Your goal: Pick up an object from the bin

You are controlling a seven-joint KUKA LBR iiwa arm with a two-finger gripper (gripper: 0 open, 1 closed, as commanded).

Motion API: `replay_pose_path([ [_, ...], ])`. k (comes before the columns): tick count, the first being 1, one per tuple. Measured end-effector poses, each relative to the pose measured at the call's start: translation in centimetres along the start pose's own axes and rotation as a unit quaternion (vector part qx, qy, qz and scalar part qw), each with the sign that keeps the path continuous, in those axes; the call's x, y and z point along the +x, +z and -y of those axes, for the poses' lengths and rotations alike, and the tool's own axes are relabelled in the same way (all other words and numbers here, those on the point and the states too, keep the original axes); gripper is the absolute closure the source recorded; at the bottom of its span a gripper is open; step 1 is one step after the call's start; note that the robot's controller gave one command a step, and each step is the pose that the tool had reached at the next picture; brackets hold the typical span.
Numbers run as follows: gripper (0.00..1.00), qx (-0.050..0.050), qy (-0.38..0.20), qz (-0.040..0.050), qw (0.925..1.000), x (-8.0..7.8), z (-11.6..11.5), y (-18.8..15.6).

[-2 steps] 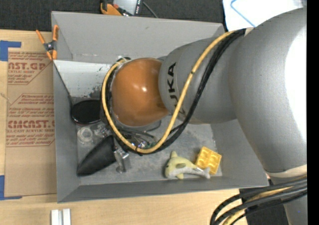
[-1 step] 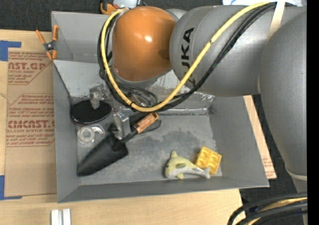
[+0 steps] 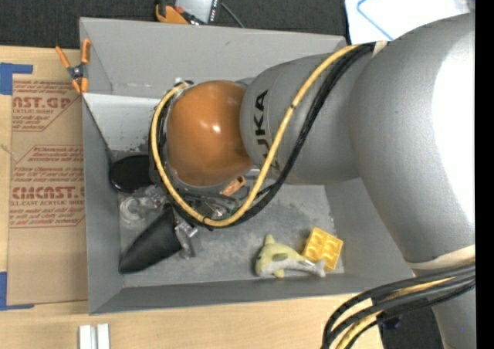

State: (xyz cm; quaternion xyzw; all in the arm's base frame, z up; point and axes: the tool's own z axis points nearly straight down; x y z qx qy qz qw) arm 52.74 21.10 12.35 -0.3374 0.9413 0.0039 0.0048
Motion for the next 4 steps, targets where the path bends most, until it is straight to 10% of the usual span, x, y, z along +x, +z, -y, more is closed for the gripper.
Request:
replay_pose_path([
  [1,0.00,0.006,-0.085,0.0100,0.9963,-3.7,1.2,-1.4],
  [2,0.00,-0.001,-0.125,-0.0009,0.9921,1.3,-0.1,5.4],
  [3,1.00,0.009,-0.257,0.0162,0.9663,0.1,-0.9,5.4],
  [4,1.00,0.009,-0.257,0.0162,0.9663,0.1,-1.0,5.5],
])
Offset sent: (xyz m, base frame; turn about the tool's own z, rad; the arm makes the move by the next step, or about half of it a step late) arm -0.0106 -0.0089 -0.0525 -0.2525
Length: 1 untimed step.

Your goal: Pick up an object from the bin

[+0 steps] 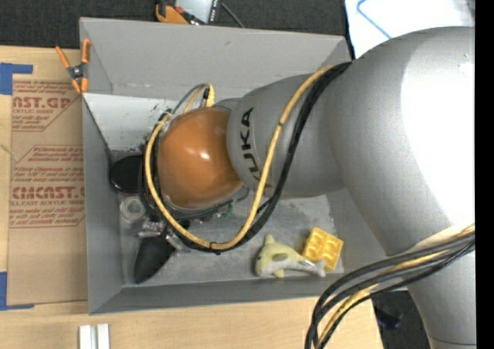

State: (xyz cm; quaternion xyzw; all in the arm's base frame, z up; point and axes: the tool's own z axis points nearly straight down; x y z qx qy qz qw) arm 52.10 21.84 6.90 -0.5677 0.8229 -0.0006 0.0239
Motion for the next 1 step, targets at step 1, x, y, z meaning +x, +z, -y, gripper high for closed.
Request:
replay_pose_path([
  [1,1.00,-0.002,0.006,-0.0009,1.0000,1.17,-0.10,-9.71],
])
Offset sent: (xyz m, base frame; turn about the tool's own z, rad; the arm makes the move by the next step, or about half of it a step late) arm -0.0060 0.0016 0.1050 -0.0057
